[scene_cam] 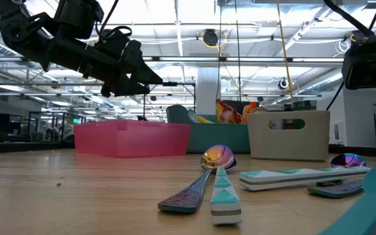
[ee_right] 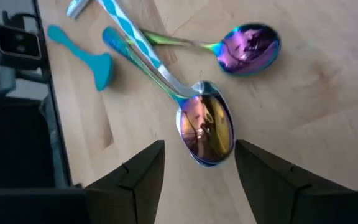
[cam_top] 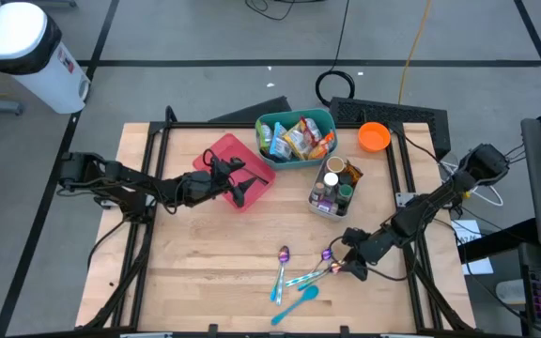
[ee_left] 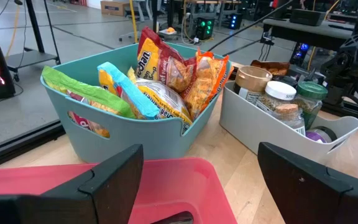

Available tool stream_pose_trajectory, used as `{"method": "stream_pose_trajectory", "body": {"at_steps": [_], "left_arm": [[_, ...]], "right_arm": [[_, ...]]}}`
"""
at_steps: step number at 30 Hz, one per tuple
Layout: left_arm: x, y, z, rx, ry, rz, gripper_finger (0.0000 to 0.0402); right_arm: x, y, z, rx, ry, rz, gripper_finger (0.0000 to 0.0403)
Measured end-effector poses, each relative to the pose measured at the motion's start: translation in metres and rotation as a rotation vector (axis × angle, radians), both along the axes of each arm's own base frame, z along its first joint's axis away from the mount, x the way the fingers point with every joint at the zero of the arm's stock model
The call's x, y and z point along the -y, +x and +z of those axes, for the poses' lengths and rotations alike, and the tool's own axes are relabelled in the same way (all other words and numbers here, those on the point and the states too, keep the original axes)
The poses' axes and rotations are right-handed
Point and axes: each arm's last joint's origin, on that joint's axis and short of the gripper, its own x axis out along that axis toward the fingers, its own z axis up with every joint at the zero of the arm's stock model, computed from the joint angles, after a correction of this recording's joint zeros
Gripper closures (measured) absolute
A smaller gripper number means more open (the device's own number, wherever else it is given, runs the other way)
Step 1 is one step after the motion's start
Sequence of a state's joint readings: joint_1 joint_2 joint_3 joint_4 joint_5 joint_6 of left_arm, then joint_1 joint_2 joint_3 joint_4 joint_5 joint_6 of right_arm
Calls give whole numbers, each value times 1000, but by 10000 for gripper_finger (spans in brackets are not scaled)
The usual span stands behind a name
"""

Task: Pick & Place Food Item
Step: Adjust the spoon on the table

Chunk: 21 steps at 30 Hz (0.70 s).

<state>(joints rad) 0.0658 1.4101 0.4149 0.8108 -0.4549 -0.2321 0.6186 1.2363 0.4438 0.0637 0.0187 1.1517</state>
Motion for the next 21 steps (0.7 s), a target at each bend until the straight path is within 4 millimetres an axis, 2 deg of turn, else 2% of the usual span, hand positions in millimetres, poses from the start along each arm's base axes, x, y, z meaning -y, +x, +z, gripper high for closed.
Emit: {"method": "stream_pose_trajectory", "body": {"at_steps": [5, 18, 21], "left_arm": [[0, 0, 0, 0, 0, 0, 78], [0, 0, -1, -6, -1, 0, 78], [0, 0, -2, -18, -2, 0, 78]], "right_arm": [[0, 2, -3, -6, -8, 23, 236], [6, 6, -4, 28, -63, 53, 384], [6, 7, -4, 44, -84, 68, 398]]}}
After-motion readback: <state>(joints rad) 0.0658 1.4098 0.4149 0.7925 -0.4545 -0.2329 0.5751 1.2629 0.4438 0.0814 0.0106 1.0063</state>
